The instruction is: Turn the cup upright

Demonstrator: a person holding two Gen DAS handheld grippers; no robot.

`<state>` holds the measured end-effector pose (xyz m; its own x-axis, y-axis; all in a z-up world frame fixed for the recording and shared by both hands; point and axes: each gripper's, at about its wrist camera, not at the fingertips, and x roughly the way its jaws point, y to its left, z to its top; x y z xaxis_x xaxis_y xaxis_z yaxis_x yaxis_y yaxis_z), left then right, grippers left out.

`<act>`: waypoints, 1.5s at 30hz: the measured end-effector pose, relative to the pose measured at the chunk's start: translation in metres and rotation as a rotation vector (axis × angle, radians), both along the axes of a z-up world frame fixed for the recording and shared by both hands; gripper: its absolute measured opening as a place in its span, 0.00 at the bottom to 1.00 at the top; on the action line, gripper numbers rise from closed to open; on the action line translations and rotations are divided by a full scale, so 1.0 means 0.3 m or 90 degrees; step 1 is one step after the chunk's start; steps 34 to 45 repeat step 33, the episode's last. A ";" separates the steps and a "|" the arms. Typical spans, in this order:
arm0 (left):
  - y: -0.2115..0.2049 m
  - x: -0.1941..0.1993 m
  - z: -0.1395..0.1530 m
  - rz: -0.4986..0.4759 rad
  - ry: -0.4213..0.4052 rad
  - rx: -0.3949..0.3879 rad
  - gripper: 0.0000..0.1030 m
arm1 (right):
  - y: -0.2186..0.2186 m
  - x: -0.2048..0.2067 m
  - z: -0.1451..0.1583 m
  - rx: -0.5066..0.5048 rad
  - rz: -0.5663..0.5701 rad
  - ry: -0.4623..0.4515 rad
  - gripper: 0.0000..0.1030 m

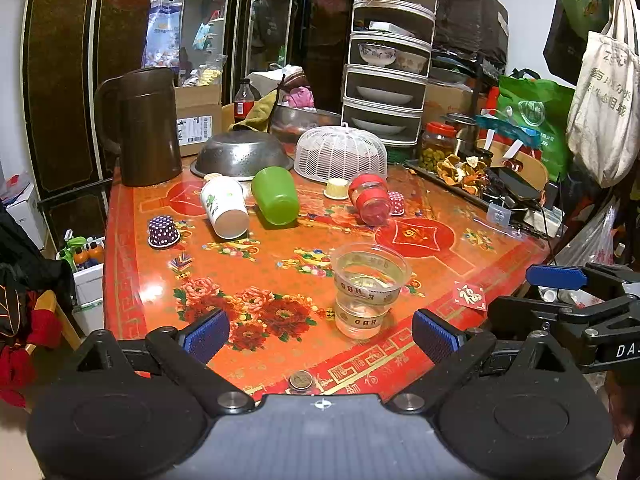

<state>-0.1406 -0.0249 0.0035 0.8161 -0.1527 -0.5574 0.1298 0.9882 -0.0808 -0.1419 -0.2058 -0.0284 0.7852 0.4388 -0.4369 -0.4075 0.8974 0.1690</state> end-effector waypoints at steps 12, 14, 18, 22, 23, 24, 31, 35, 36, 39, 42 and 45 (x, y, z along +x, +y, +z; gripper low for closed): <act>-0.001 -0.001 -0.001 0.000 0.002 -0.001 0.96 | 0.000 0.000 0.000 0.001 0.000 -0.001 0.99; -0.001 0.001 -0.003 -0.001 0.002 -0.002 0.96 | 0.000 0.001 0.000 0.001 -0.001 0.000 0.99; -0.004 0.000 -0.007 -0.001 0.004 -0.002 0.96 | 0.002 0.000 0.002 0.002 -0.001 0.000 0.99; -0.006 0.001 -0.010 -0.003 0.005 -0.002 0.96 | 0.002 -0.001 0.002 0.002 -0.001 0.000 0.99; -0.008 -0.001 -0.012 -0.003 0.005 -0.002 0.96 | 0.003 0.000 0.003 0.003 -0.001 0.000 0.99; -0.008 -0.002 -0.012 -0.004 0.004 -0.002 0.96 | 0.004 -0.001 0.003 0.004 -0.001 -0.001 0.99; -0.018 -0.007 -0.007 -0.013 -0.007 0.005 0.96 | 0.006 -0.003 0.002 0.006 -0.001 -0.001 0.99; -0.018 -0.006 -0.006 -0.011 -0.008 0.007 0.96 | 0.007 -0.002 0.002 0.007 -0.001 -0.002 0.99; -0.018 -0.006 -0.006 -0.011 -0.008 0.007 0.96 | 0.007 -0.002 0.002 0.007 -0.001 -0.002 0.99; -0.018 -0.006 -0.006 -0.011 -0.008 0.007 0.96 | 0.007 -0.002 0.002 0.007 -0.001 -0.002 0.99; -0.018 -0.006 -0.006 -0.011 -0.008 0.007 0.96 | 0.007 -0.002 0.002 0.007 -0.001 -0.002 0.99; -0.018 -0.006 -0.006 -0.011 -0.008 0.007 0.96 | 0.007 -0.002 0.002 0.007 -0.001 -0.002 0.99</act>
